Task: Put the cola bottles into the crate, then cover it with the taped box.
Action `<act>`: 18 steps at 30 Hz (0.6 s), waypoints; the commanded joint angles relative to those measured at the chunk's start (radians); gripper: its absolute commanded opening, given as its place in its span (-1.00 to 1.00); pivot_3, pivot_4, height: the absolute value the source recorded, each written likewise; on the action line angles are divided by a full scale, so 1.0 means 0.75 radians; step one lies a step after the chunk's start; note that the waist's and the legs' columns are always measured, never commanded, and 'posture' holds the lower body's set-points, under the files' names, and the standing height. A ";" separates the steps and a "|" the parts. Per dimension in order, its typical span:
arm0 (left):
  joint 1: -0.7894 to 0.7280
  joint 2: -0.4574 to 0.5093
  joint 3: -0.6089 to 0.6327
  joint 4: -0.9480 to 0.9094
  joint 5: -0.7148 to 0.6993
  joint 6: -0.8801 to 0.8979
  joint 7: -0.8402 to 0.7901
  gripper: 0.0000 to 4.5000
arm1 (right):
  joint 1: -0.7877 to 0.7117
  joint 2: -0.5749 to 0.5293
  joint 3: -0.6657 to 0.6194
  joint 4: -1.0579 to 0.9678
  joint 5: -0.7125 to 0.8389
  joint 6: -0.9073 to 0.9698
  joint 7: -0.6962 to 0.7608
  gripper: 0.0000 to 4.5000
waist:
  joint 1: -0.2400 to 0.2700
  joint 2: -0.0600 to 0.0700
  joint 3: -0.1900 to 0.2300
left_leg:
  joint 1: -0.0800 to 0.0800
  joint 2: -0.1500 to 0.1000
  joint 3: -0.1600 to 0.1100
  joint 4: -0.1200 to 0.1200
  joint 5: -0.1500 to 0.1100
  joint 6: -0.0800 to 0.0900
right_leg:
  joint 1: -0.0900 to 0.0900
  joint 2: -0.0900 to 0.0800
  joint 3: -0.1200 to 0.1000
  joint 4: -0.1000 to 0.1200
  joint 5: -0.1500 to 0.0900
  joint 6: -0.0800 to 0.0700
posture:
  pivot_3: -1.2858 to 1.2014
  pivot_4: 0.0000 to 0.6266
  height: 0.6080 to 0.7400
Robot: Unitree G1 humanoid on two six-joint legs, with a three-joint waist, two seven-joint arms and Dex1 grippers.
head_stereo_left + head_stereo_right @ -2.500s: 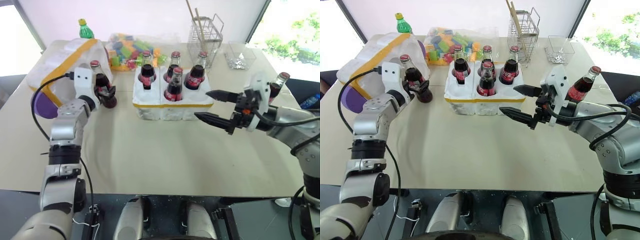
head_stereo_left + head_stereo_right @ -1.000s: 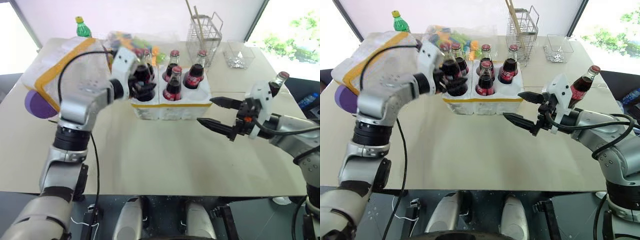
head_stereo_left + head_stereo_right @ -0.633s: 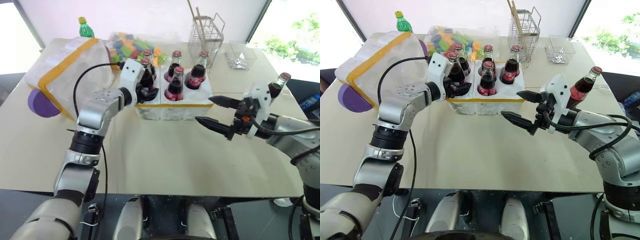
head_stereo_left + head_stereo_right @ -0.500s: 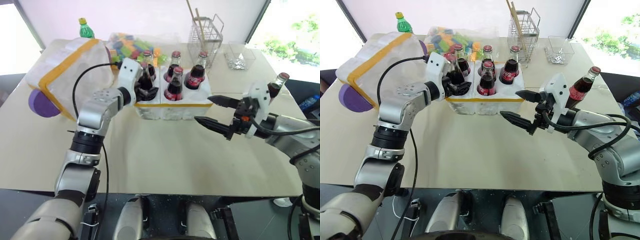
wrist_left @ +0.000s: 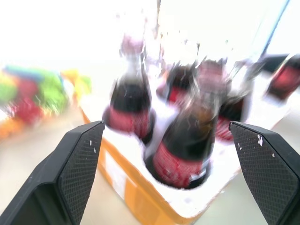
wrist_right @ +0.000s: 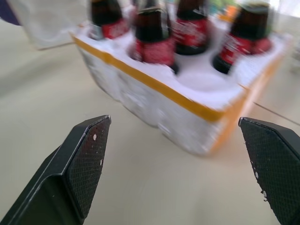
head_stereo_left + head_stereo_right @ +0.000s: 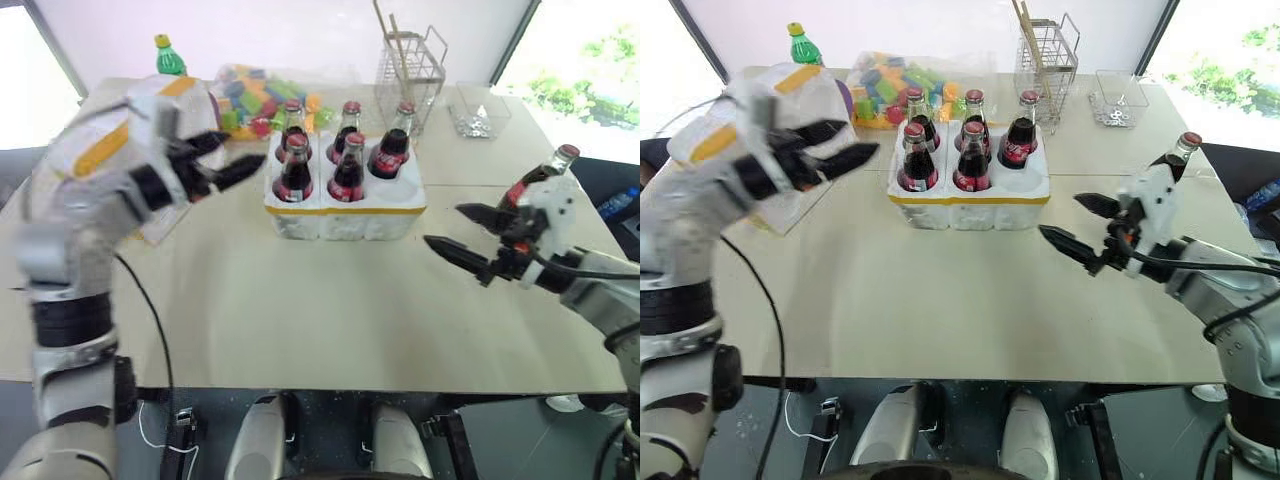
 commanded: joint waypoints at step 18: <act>0.168 -0.063 -0.515 -0.167 0.121 -0.303 -0.241 0.98 | -0.281 0.184 -0.099 0.609 -0.390 -0.328 -0.441 1.00 | -0.004 0.002 0.000 | 0.000 -0.003 0.002 -0.001 0.001 -0.001 | -0.001 0.001 0.001 -0.003 0.000 0.000 | 0.03 -0.52 0.94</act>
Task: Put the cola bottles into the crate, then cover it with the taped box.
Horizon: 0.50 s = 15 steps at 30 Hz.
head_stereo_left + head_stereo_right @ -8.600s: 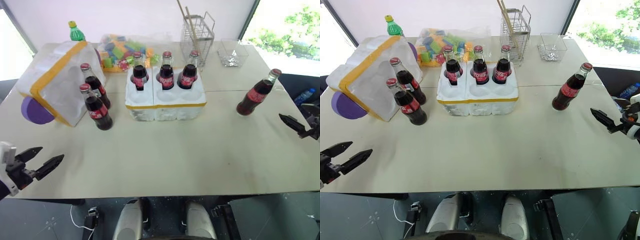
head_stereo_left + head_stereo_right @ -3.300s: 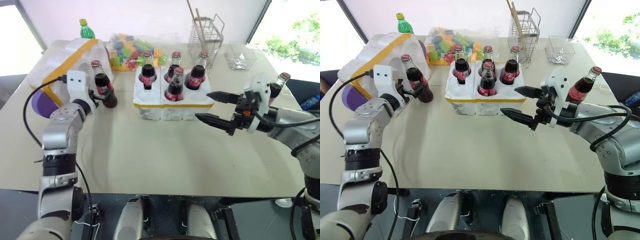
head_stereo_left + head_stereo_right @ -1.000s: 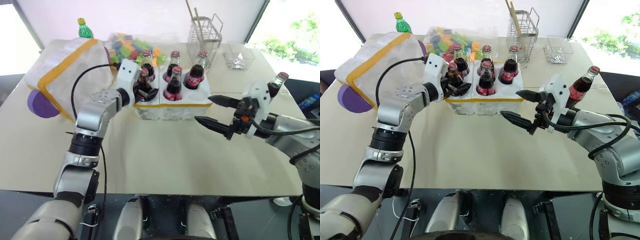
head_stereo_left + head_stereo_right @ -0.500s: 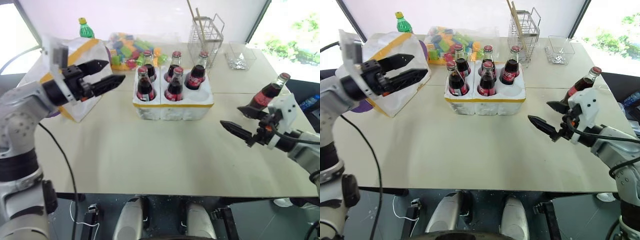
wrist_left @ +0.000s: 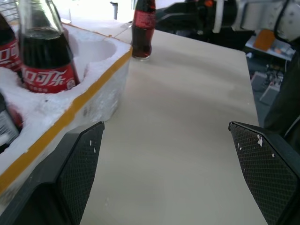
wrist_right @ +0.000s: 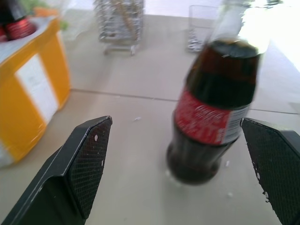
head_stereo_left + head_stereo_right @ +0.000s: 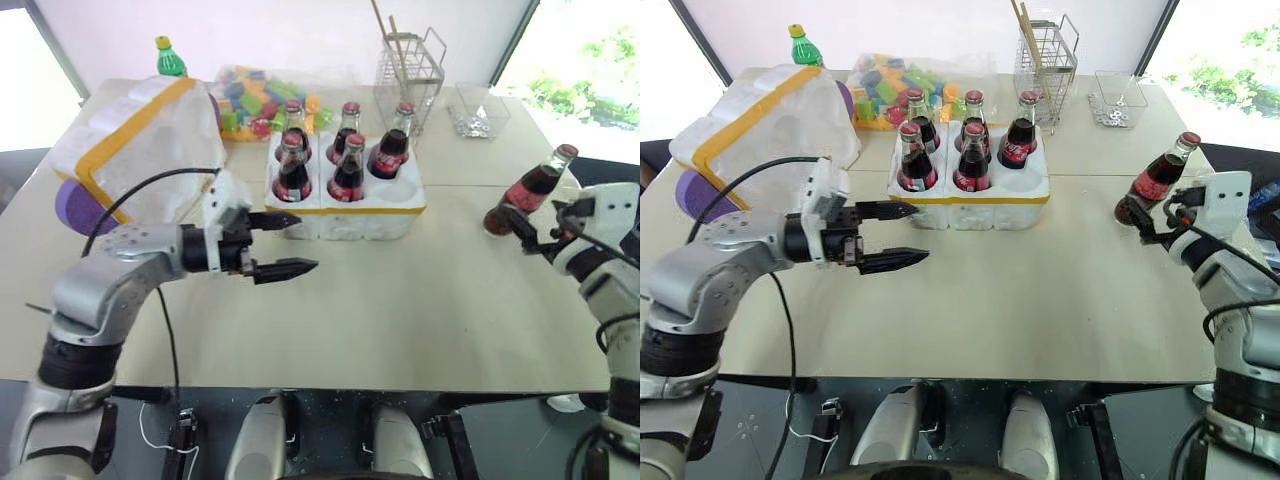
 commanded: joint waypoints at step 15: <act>-0.095 -0.050 -0.026 -0.040 -0.014 -0.013 0.016 0.98 | -0.357 -0.017 0.099 0.660 -0.190 -0.356 0.069 1.00 | -0.022 0.001 0.000 | 0.000 -0.001 0.000 0.000 0.000 0.000 | 0.001 0.000 0.000 0.001 0.000 0.001 | 0.03 -0.52 0.94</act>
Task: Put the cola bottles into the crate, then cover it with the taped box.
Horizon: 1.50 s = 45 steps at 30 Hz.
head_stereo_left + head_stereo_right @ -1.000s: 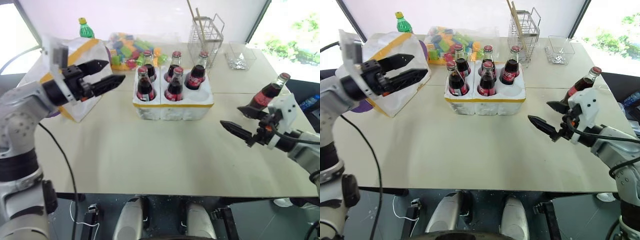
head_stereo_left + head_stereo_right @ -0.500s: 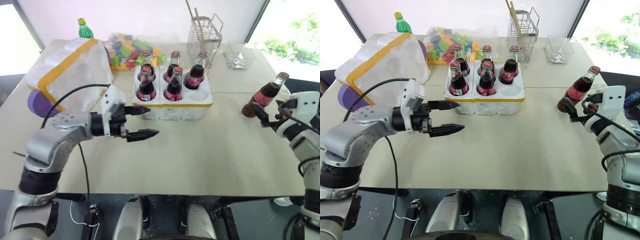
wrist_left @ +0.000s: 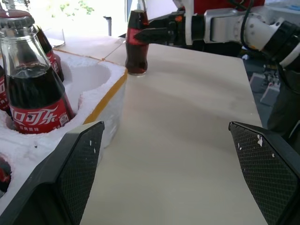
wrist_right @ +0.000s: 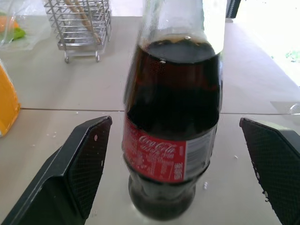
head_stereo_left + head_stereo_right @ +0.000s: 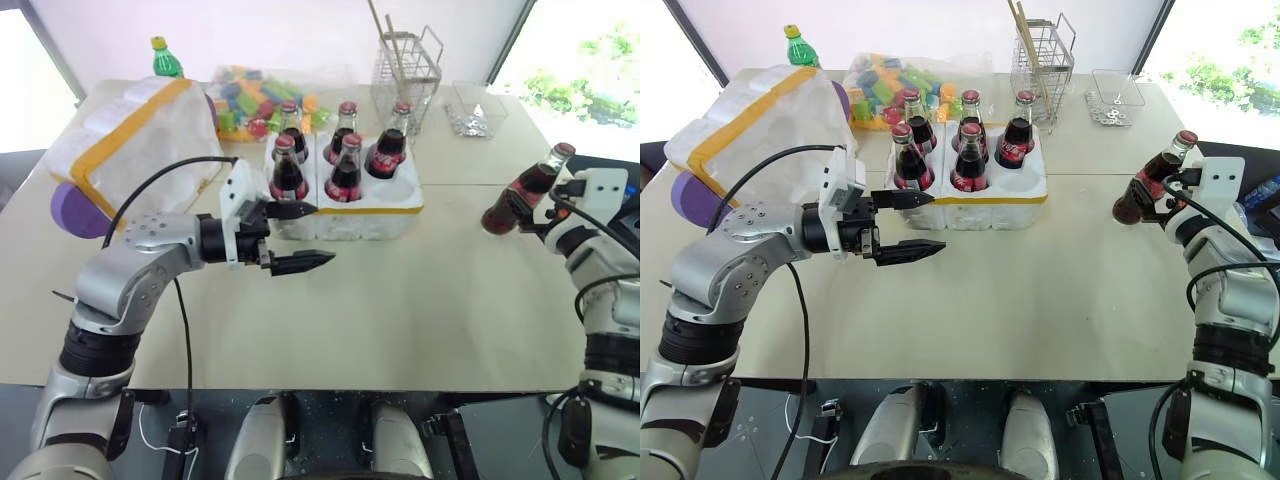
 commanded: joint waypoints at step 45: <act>-0.061 0.057 0.127 0.045 0.025 -0.046 0.073 1.00 | -0.276 0.123 0.395 -0.710 0.152 0.340 0.181 0.12 | -0.013 0.017 0.005 | -0.003 0.000 0.002 -0.002 0.001 -0.001 | -0.005 0.000 0.002 0.002 0.000 0.001 | 0.03 -0.52 0.94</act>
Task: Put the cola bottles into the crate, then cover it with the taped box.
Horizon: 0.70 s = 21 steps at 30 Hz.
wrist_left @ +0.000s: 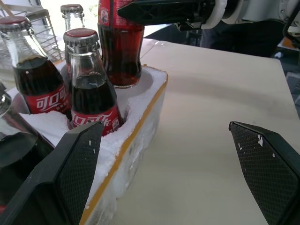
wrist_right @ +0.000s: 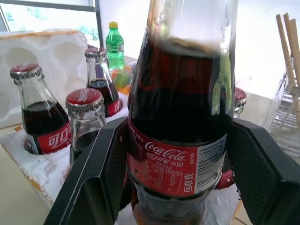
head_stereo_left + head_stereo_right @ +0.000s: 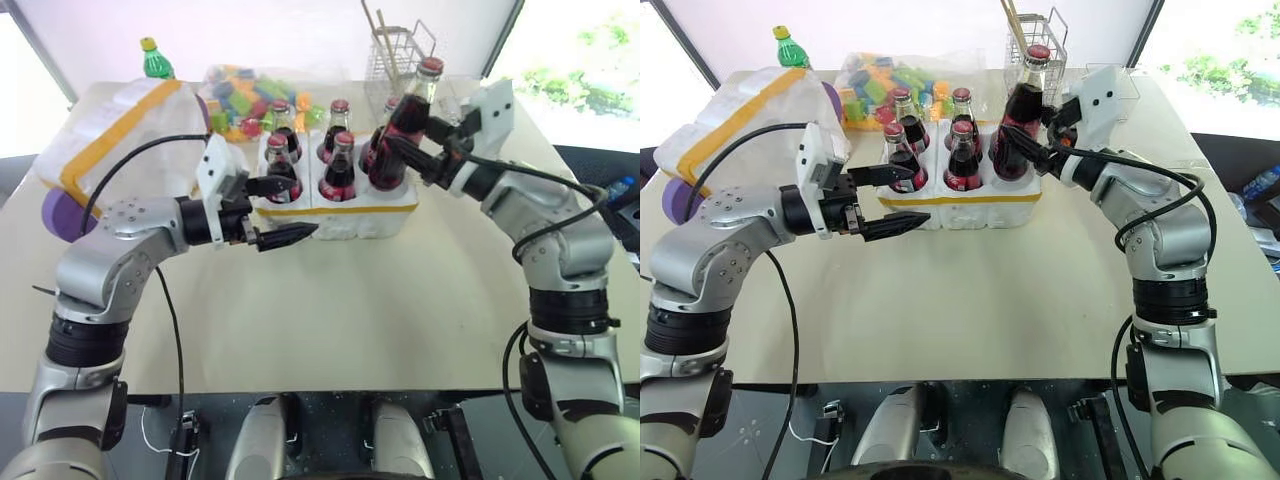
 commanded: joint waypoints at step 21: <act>0.011 0.063 0.048 -0.036 0.031 -0.035 -0.011 1.00 | -0.160 0.005 0.104 0.328 -0.179 -0.058 0.198 0.98 | -0.005 0.000 0.000 | 0.001 0.000 0.000 0.000 0.000 0.000 | 0.000 0.000 0.000 0.000 0.000 0.000 | 0.03 -0.52 0.94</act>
